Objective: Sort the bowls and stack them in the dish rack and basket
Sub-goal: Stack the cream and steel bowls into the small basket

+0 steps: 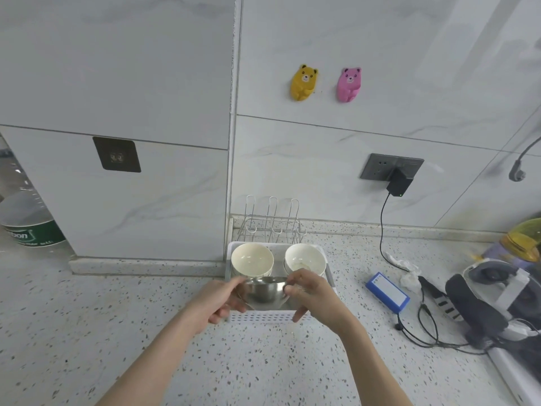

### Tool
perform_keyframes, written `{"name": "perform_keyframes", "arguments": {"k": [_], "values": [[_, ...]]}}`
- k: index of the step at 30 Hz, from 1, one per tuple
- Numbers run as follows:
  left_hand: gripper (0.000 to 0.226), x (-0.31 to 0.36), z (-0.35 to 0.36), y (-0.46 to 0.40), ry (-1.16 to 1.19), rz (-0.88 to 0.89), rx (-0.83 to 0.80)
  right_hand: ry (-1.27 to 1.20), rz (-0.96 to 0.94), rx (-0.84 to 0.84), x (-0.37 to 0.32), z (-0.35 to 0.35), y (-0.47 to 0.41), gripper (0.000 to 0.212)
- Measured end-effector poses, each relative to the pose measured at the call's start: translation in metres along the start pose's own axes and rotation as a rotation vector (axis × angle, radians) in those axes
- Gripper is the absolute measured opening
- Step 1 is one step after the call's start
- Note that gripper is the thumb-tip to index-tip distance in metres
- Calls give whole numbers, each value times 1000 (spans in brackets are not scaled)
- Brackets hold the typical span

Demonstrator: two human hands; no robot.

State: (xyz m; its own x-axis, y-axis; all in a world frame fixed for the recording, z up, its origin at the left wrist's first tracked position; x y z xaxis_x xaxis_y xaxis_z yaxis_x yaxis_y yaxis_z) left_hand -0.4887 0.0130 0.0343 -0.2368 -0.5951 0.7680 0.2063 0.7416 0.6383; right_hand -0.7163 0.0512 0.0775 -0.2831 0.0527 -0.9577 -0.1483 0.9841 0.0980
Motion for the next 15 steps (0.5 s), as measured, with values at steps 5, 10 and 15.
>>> {"name": "perform_keyframes", "arguments": {"k": [5,10,15], "values": [[38,-5,1,-6,-118,211,171,-39,32,114,-1,-16,-6,8],[37,-23,0,-16,-706,529,440,145,51,170,0,-40,-22,5],[40,-40,8,-26,-825,571,385,231,104,34,-11,-49,-51,10]]}}
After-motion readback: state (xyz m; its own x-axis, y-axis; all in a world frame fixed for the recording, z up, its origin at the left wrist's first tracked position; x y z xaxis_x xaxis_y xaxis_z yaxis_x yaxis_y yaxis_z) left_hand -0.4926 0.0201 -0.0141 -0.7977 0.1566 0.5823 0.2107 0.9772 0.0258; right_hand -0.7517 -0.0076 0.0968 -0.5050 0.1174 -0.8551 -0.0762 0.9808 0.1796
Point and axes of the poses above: each hand's wrist, its own y-axis away from the middle knuckle, its own z-axis out of the palm, x = y × z, the point moved 2 cm from there along -y, towards the middle knuckle, and after that the axes turned 4 degrees about -z, right-handed, at the moved point
